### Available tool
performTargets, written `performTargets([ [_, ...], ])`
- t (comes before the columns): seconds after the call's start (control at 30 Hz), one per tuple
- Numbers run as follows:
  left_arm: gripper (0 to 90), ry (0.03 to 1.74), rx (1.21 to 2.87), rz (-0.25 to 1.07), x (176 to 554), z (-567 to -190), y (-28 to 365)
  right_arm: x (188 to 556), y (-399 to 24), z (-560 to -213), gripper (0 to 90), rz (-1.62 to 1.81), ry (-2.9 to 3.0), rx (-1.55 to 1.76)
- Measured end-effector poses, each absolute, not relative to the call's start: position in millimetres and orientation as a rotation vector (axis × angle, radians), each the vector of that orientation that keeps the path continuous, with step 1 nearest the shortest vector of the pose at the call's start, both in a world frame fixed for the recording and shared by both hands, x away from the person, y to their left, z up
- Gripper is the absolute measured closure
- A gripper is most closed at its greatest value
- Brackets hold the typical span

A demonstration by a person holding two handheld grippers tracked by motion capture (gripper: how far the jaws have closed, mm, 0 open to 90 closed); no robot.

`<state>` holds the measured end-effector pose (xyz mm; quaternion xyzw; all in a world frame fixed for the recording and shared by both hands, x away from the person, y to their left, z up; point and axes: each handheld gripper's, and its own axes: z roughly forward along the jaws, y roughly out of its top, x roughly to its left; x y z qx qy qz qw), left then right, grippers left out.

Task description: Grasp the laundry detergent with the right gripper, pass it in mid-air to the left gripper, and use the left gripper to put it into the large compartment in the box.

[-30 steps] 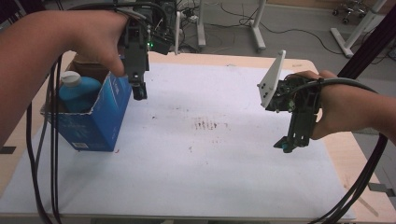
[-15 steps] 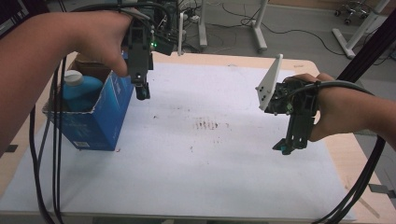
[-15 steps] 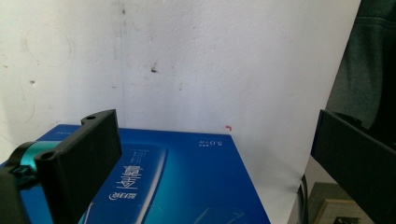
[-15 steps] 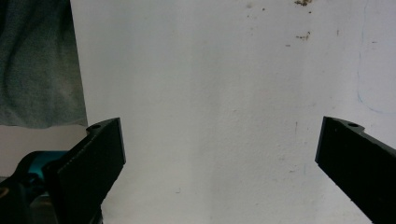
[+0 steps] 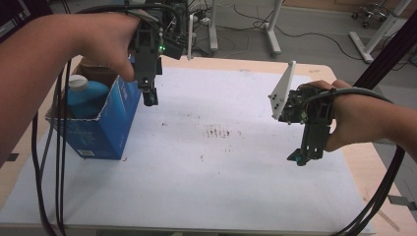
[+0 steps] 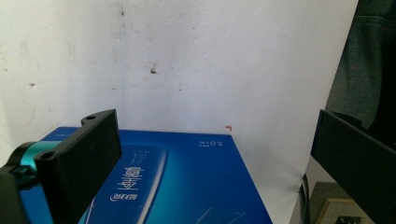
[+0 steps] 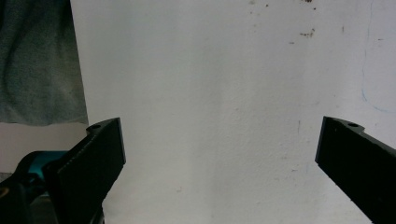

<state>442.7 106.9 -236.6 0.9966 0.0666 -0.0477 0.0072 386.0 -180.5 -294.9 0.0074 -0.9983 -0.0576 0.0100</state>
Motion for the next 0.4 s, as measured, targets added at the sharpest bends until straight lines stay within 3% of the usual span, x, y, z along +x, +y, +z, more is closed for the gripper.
performTargets([
  [0.4, 1.6, 0.203, 3.119, -0.162, 442.8, -236.8, 108.0, 385.0, -178.0, -295.9, 0.6, -0.174, -3.118, 0.023],
])
